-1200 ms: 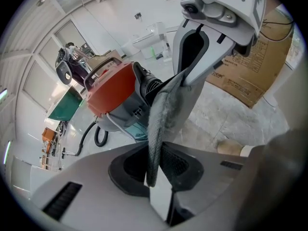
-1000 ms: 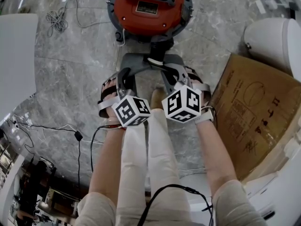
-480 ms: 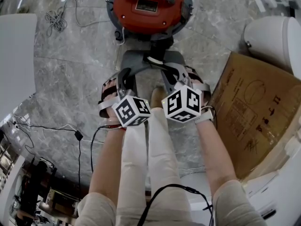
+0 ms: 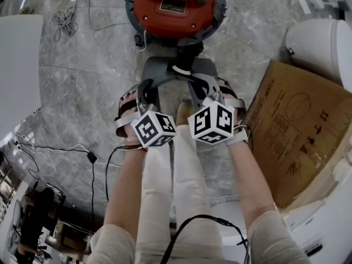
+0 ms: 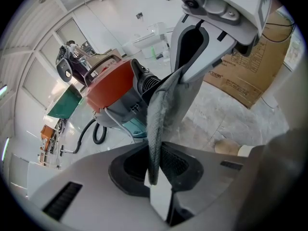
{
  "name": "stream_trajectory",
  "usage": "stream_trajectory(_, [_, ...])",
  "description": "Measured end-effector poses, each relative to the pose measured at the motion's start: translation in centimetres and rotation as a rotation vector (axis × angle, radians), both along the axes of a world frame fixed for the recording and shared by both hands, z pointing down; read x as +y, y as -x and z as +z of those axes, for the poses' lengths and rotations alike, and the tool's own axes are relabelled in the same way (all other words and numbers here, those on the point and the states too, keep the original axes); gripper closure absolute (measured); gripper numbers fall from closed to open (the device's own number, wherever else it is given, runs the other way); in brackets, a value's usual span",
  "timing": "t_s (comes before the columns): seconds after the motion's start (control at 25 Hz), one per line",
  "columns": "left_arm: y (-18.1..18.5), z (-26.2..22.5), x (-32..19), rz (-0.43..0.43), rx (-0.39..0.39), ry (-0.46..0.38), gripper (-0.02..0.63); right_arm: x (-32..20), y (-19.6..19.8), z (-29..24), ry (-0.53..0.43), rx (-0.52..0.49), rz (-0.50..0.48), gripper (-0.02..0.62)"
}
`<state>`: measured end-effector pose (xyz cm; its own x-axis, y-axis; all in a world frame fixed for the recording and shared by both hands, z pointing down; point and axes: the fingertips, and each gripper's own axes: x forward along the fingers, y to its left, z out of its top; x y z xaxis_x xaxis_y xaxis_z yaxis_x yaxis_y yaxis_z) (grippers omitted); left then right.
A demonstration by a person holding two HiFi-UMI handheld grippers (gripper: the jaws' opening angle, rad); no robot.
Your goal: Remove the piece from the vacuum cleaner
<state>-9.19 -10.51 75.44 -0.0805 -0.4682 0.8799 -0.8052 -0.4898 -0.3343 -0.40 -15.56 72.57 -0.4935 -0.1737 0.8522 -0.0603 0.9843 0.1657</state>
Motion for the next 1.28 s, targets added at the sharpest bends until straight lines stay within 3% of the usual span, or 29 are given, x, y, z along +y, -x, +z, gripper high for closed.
stream_trajectory(0.24, [0.1,-0.1,0.2,0.0,0.001,0.001,0.545,0.3,0.0,0.0,-0.017,0.012,-0.008,0.558])
stream_trajectory(0.84, [0.6,1.2,2.9,-0.014,0.0,0.047,0.545,3.4,0.0,1.1,0.055,-0.008,0.008,0.558])
stream_trajectory(1.28, [0.7,-0.5,2.7,-0.009,-0.001,0.009,0.545,3.2,0.2,-0.7,0.063,-0.036,0.022,0.558])
